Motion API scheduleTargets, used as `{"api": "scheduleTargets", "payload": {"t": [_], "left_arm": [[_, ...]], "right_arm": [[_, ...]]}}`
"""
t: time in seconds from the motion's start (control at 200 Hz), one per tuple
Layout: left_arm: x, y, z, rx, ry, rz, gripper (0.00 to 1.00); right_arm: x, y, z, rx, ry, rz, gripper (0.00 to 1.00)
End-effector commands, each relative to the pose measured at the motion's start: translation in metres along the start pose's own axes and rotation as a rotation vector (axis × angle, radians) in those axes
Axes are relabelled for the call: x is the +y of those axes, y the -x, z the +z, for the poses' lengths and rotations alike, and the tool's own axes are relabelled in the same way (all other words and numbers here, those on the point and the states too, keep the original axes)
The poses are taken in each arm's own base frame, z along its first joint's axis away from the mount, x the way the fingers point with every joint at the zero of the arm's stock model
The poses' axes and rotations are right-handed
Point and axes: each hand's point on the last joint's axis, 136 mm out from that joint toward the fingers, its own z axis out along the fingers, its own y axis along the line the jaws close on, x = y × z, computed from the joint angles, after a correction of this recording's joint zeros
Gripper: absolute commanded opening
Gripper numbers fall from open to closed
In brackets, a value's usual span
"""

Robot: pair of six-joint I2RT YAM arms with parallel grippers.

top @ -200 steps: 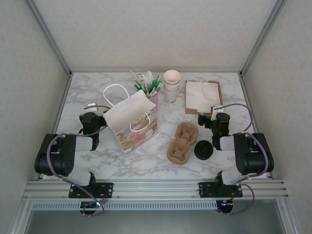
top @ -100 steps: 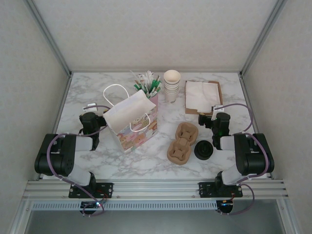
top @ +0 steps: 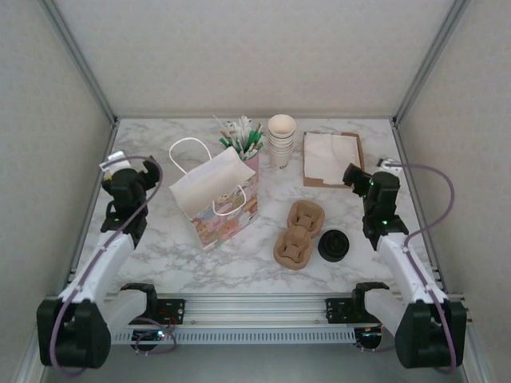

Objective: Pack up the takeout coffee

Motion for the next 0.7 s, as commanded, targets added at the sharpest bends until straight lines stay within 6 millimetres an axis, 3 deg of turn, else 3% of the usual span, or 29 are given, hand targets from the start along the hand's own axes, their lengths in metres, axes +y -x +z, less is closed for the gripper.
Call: {"api": "scheduleTargets", "payload": {"t": [0.0,0.065,0.105,0.285,0.38,0.45,0.581,0.696], "left_arm": [[0.049,0.012,-0.044,0.074,0.249,-0.229,1.0],[0.074,0.019,-0.07,0.046,0.369,-0.409,1.0],[0.072,0.027,-0.079,0.035,0.339,-0.432,1.0],[0.0,0.058,-0.097,0.103,-0.1,-0.36,1.0],[-0.03,0.055,-0.101,0.178,-0.254,-0.282,1.0],[-0.04,0.044,-0.102,0.225,-0.309,-0.212,1.0],[-0.036,0.031,-0.108,0.225,-0.333,-0.189,1.0],[-0.036,0.035,-0.122,0.168,-0.393,-0.171,1.0]], "right_arm": [[-0.03,-0.006,-0.025,0.089,-0.155,0.21,0.99],[-0.026,-0.005,-0.033,0.135,-0.146,0.236,0.99],[-0.024,-0.006,-0.036,0.166,-0.147,0.25,0.99],[-0.002,-0.001,-0.053,0.301,-0.075,0.239,0.99],[0.015,0.002,-0.067,0.367,0.003,0.213,0.99],[0.024,0.006,-0.076,0.392,0.051,0.211,0.99],[0.043,0.014,-0.087,0.427,0.14,0.226,0.98],[0.068,0.028,-0.092,0.464,0.222,0.23,0.96]]}}
